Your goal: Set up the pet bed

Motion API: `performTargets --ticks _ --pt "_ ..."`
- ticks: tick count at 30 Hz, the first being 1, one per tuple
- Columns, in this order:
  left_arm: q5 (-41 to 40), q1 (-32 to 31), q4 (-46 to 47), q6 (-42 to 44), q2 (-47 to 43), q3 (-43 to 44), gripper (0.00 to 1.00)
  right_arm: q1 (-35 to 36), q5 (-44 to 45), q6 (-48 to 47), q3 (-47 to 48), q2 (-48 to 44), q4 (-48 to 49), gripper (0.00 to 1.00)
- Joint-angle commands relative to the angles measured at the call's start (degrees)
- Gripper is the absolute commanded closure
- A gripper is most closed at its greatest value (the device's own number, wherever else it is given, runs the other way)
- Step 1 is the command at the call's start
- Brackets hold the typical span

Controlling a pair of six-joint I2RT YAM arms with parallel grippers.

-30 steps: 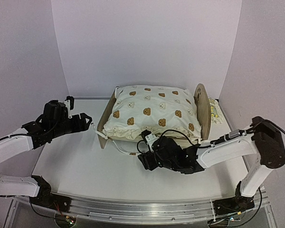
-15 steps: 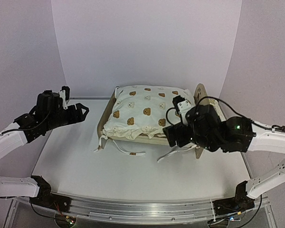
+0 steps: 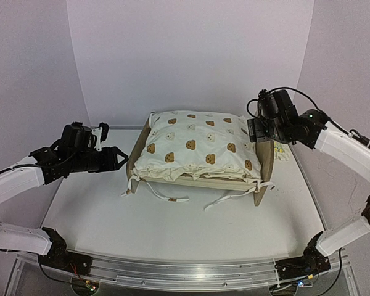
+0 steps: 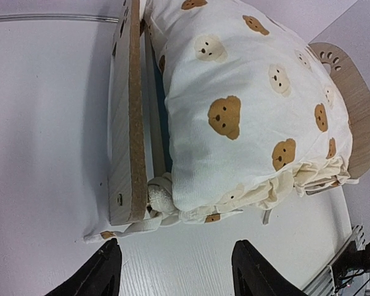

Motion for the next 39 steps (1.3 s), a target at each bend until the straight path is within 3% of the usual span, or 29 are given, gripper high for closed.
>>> performTargets --ticks 1,6,10,19,25,30,39 --pt "4.26 -0.19 2.60 0.92 0.88 -2.60 0.39 -5.00 -5.12 3.05 -0.39 1.03 -3.68 0.16" --pt "6.25 -0.30 6.22 0.91 3.02 -4.94 0.42 -6.27 -5.85 4.29 -2.56 0.81 -3.98 0.24" --pt "5.64 -0.29 9.02 1.03 5.04 -6.20 0.43 -6.54 -10.96 6.19 -4.71 0.41 -4.05 0.37" --pt "-4.38 -0.29 13.45 1.73 10.52 -6.74 0.45 -6.52 -18.57 11.96 -11.66 -5.81 -4.07 0.65" --pt "-12.31 0.45 14.23 3.89 15.84 -3.76 0.47 -6.12 -30.18 18.63 -14.86 -8.45 -3.10 0.70" --pt "-13.25 3.68 15.85 5.70 21.61 -1.40 0.48 -2.13 -36.35 22.90 -18.26 -7.63 2.11 0.70" --pt "-13.32 13.41 17.39 10.60 27.88 3.47 0.49 11.94 -35.90 27.64 -18.83 -1.10 8.31 0.67"
